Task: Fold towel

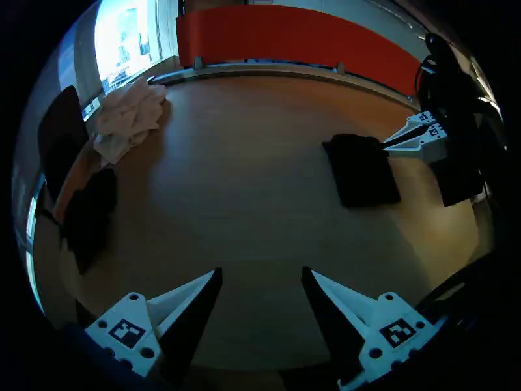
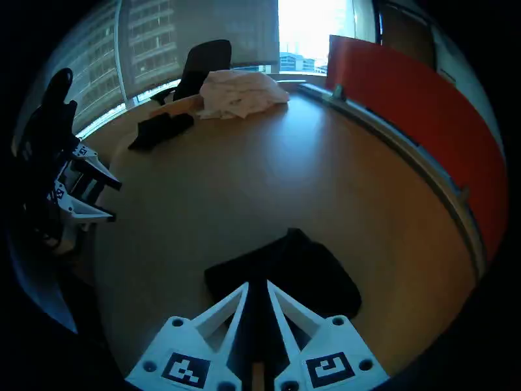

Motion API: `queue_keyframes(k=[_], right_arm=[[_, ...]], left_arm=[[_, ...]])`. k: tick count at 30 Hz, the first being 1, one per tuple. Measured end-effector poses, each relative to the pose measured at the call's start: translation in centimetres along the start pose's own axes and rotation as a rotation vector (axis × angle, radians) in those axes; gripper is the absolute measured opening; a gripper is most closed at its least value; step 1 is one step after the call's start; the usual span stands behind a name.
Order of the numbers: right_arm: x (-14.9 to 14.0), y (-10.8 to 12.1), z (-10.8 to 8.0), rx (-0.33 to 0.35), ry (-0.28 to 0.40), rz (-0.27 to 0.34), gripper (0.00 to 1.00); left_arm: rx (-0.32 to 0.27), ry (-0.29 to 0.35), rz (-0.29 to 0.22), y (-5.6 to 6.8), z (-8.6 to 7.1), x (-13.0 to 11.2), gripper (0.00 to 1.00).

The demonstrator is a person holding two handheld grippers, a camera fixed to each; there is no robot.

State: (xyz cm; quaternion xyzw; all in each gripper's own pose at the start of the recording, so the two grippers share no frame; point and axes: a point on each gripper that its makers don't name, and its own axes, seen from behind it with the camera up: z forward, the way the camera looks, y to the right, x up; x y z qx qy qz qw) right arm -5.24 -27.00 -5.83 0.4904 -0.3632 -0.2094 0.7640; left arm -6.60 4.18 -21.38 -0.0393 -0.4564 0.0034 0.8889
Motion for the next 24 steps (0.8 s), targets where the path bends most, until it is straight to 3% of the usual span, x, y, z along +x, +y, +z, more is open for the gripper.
queue_keyframes(k=[7,12,18,24], right_arm=[[0.13,-0.24,0.16,0.006,-0.002,0.001,0.1],[-0.13,-0.43,0.19,0.004,-0.007,-0.001,0.25],[-0.3,-0.24,0.18,-0.006,-0.004,0.01,0.33],[-0.04,-0.21,0.07,-0.001,0.0,0.012,0.5]], left_arm=[[0.001,-0.001,-0.005,-0.11,-0.02,-0.11,0.9],[0.003,0.0,-0.005,-0.24,-0.01,-0.13,0.9],[0.003,-0.002,-0.005,-0.24,0.0,-0.2,0.9],[0.003,-0.001,-0.003,-0.1,-0.01,-0.16,0.9]])
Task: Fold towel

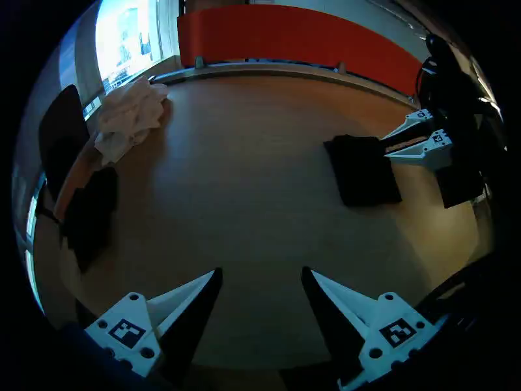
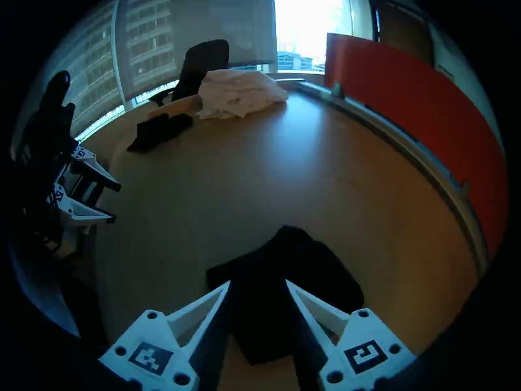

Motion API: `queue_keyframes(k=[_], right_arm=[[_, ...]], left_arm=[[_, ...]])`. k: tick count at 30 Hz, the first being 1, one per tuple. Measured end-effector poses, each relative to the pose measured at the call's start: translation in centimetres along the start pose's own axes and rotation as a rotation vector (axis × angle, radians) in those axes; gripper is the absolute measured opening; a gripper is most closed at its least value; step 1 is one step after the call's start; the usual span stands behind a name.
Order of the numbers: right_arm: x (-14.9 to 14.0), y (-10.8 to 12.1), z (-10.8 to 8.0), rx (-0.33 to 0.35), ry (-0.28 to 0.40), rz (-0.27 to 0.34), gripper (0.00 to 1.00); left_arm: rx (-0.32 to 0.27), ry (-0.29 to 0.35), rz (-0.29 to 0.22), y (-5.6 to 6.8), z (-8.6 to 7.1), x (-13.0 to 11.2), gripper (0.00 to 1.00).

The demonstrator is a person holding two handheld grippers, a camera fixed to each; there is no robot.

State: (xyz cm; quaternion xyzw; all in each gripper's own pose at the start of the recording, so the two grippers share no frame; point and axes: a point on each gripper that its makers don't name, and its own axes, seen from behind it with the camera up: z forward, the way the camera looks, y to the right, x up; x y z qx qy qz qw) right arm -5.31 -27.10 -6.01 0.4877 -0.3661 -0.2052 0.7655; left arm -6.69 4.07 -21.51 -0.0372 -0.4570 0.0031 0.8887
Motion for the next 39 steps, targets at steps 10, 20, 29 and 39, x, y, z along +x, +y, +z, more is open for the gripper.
queue_keyframes(k=[10,20,29,39], right_arm=[[0.6,0.1,-0.4,0.009,0.015,-0.003,0.66],[0.2,0.2,-0.8,0.004,0.016,0.007,0.66],[-3.5,0.5,-1.3,-0.029,-0.019,0.062,0.66],[-7.6,0.3,-1.9,-0.06,-0.06,0.113,0.66]], left_arm=[[0.002,0.001,0.0,0.1,0.1,0.1,0.9],[0.003,0.001,0.007,0.2,0.2,0.5,0.9],[0.003,0.001,0.012,0.1,0.3,0.6,0.9],[0.001,0.0,0.027,0.2,0.3,0.7,0.9]])
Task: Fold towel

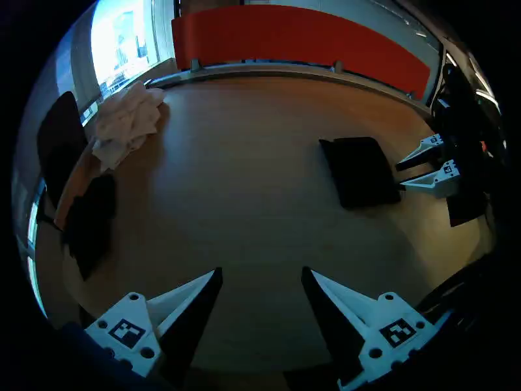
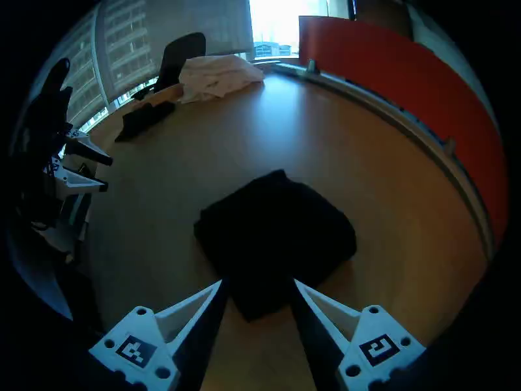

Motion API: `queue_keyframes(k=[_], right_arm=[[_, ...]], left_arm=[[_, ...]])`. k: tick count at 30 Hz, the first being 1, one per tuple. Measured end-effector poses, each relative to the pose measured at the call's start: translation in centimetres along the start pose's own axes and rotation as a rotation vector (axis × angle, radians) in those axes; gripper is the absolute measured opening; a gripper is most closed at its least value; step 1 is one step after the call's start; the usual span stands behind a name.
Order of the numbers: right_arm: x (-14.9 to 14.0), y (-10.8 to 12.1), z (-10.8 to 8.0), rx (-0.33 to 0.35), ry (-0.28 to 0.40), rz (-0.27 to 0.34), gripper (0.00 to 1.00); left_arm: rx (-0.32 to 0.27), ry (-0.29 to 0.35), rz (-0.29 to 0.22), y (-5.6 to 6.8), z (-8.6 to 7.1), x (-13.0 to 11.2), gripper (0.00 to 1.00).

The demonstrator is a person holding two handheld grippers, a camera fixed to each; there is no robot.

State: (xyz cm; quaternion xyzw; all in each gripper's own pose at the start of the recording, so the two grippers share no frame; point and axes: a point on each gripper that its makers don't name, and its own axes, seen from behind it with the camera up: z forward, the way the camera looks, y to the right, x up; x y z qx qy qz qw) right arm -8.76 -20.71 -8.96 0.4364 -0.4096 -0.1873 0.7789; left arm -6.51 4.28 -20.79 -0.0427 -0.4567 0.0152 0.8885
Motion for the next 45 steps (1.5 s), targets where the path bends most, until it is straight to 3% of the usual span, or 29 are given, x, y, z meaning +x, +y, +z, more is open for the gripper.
queue_keyframes(k=[17,32,38,45], right_arm=[[-4.1,-0.6,0.9,-0.028,-0.049,0.042,0.62],[-4.9,-0.7,1.4,-0.06,-0.048,0.104,0.28],[-5.0,-0.6,1.5,-0.064,-0.048,0.1,0.11],[-4.1,-0.5,1.2,-0.061,-0.033,0.101,0.07]], left_arm=[[-0.003,0.004,0.001,0.4,-0.1,-0.1,0.9],[-0.007,0.006,0.002,0.5,-0.1,-0.1,0.89],[-0.008,0.006,0.006,0.5,0.0,-0.1,0.9],[-0.011,0.012,0.007,0.5,0.0,0.0,0.9]])
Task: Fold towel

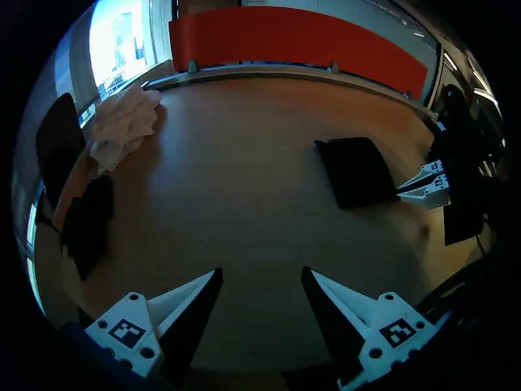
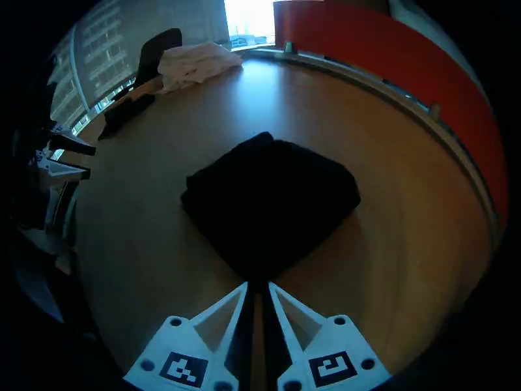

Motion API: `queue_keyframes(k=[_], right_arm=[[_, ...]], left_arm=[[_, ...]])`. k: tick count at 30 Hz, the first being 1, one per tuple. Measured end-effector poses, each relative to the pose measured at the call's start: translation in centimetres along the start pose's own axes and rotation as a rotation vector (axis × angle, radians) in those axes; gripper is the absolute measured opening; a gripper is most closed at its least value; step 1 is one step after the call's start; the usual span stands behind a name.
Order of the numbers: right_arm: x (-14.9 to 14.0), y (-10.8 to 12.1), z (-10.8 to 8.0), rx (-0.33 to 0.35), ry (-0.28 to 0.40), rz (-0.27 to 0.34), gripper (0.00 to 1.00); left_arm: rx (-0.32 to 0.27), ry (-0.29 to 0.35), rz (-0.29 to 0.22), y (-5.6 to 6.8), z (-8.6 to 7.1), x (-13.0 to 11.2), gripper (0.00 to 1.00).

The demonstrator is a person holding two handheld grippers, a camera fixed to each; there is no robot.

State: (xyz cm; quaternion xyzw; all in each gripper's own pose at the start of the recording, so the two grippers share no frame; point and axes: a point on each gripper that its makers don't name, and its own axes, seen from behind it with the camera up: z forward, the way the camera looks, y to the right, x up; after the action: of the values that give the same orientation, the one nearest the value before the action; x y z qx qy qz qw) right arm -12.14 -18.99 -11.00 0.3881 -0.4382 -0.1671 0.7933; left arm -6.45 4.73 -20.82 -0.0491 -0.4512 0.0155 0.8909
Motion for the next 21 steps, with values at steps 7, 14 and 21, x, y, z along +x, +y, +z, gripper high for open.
queue_keyframes(k=[7,14,21], right_arm=[[3.1,0.6,-1.5,-0.02,0.047,-0.032,0.06],[8.0,1.5,-3.7,-0.053,0.113,-0.078,0.06],[13.1,2.9,-6.4,-0.091,0.196,-0.09,0.06]], left_arm=[[0.006,0.013,0.0,-0.5,-0.2,0.5,0.9],[0.004,0.036,0.002,-0.7,-0.3,1.4,0.9],[-0.004,0.068,0.012,-0.6,-0.3,2.8,0.9]])
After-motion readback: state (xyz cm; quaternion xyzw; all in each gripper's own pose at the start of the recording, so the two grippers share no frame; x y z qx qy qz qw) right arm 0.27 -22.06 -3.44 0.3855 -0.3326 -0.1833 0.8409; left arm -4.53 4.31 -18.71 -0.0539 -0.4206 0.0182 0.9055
